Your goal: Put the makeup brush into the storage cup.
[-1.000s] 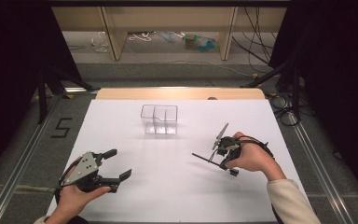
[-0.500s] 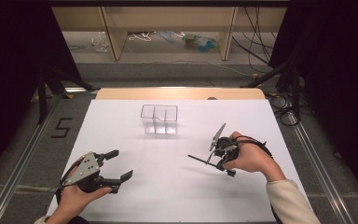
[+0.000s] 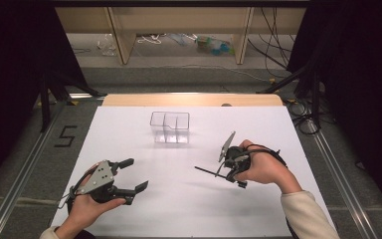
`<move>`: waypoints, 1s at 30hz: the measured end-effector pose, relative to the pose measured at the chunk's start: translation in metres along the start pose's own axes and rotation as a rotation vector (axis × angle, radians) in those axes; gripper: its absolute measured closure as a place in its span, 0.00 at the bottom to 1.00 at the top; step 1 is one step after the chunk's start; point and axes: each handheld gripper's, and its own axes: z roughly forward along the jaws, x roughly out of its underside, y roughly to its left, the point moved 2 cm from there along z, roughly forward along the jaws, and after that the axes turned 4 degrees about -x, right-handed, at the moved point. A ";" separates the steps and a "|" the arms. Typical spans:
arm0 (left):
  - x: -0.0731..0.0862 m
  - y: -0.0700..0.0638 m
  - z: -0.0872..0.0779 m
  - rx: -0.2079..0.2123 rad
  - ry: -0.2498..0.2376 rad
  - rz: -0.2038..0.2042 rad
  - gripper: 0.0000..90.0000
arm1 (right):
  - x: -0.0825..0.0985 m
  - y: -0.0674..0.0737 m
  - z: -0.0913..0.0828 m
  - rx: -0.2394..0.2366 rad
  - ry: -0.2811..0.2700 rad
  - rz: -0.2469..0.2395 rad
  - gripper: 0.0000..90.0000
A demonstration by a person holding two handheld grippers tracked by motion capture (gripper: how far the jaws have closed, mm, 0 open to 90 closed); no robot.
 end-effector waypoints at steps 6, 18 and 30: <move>-0.001 -0.002 0.011 0.024 0.008 0.015 0.16 | -0.005 0.002 0.000 -0.004 0.007 -0.030 0.95; -0.002 -0.006 0.021 0.050 0.016 0.029 0.16 | -0.014 0.007 0.000 -0.003 0.012 -0.058 0.95; -0.001 -0.011 0.028 0.082 0.024 0.038 0.17 | -0.025 0.015 0.001 -0.025 0.008 -0.123 0.95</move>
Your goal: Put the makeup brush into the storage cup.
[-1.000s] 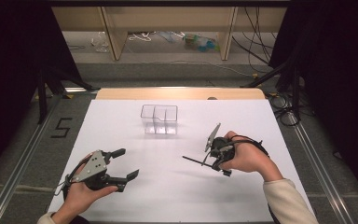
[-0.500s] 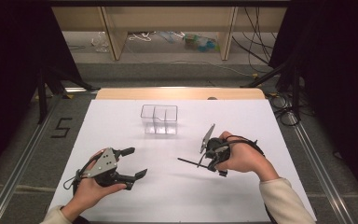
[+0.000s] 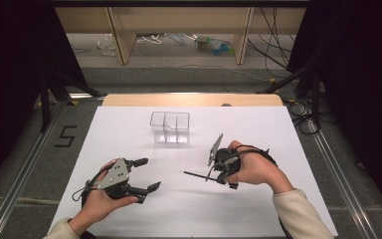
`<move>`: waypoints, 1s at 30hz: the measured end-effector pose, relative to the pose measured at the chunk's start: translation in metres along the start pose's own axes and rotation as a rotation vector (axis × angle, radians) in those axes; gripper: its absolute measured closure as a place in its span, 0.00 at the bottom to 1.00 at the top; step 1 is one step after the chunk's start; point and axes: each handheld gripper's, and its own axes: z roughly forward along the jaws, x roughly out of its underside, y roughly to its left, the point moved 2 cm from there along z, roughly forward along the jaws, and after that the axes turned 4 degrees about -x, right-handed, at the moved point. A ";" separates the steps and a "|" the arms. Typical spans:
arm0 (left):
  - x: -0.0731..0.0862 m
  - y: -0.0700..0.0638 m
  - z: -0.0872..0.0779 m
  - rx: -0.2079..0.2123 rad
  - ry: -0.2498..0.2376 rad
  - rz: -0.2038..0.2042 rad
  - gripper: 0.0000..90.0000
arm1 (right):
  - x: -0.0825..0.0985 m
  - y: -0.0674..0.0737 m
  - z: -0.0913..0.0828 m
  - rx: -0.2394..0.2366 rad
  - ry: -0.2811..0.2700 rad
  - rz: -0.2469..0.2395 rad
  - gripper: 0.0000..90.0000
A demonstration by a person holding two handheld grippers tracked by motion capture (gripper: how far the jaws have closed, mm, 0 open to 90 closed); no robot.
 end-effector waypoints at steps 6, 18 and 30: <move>0.000 -0.005 0.005 0.032 0.004 0.006 0.17 | -0.006 0.003 0.002 -0.013 0.005 -0.022 0.95; 0.001 -0.011 0.014 0.072 0.034 0.029 0.18 | -0.020 0.010 0.006 -0.037 0.005 -0.042 0.95; 0.003 -0.018 0.027 0.121 0.067 0.028 0.19 | -0.028 0.011 0.009 -0.028 0.026 -0.093 0.95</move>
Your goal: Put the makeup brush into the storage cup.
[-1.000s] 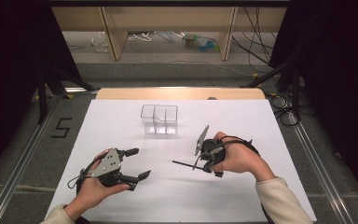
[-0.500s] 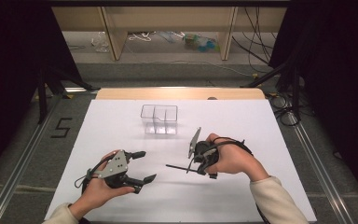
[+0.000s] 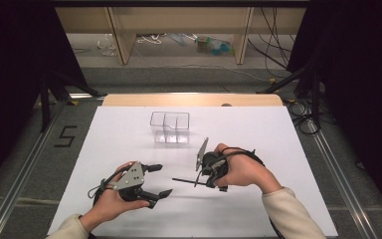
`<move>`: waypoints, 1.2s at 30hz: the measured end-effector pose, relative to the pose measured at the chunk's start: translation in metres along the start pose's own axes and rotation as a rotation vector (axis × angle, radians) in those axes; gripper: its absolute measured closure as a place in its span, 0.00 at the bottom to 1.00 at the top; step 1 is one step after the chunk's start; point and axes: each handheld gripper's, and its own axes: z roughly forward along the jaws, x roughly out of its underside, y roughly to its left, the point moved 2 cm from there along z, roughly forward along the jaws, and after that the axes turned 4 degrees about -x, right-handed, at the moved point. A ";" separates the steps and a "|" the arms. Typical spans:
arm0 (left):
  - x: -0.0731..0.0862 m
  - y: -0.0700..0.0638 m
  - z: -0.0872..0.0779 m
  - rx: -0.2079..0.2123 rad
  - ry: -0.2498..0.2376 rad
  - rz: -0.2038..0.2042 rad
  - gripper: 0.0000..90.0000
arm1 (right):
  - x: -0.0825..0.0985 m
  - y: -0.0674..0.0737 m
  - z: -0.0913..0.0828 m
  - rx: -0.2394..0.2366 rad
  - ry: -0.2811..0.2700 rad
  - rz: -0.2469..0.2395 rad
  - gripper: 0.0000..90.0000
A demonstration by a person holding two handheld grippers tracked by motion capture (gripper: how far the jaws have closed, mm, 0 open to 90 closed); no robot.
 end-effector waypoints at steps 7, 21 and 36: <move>0.001 -0.002 0.009 0.025 0.025 0.016 0.21 | -0.006 0.004 0.003 -0.024 -0.006 0.032 0.95; 0.003 -0.002 0.021 0.059 0.051 0.044 0.28 | -0.013 0.004 0.007 -0.013 0.014 -0.019 0.95; 0.005 -0.002 0.026 0.093 0.068 0.063 0.43 | -0.019 0.008 0.009 -0.028 0.004 0.000 0.95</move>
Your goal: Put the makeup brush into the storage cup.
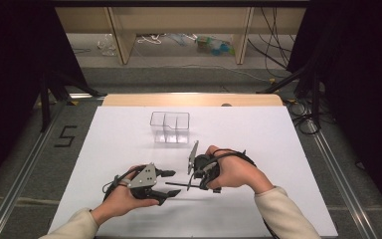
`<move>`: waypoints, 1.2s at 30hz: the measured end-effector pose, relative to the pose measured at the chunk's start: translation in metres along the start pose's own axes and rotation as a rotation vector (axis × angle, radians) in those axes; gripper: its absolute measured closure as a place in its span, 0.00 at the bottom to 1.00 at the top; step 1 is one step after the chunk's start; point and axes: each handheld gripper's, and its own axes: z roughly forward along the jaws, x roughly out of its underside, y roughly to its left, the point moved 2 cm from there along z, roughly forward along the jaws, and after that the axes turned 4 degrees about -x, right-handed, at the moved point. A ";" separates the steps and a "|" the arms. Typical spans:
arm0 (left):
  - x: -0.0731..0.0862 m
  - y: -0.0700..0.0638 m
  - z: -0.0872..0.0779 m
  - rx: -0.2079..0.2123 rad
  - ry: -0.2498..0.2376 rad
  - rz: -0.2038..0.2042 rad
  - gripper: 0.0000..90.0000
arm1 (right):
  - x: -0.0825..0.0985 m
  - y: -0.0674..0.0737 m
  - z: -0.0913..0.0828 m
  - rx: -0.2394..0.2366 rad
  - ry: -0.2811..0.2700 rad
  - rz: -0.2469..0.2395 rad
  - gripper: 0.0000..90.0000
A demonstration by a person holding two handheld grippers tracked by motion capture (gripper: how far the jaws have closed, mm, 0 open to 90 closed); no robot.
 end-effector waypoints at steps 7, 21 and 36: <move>0.001 -0.001 0.001 0.013 0.012 0.005 0.47 | -0.002 -0.002 0.001 0.013 0.015 -0.049 0.95; 0.002 -0.003 0.005 0.046 0.033 0.025 0.60 | -0.006 0.000 0.002 0.010 0.018 -0.062 0.95; 0.003 -0.004 0.004 0.066 0.075 0.053 0.81 | -0.008 0.004 0.005 -0.009 0.008 -0.054 0.95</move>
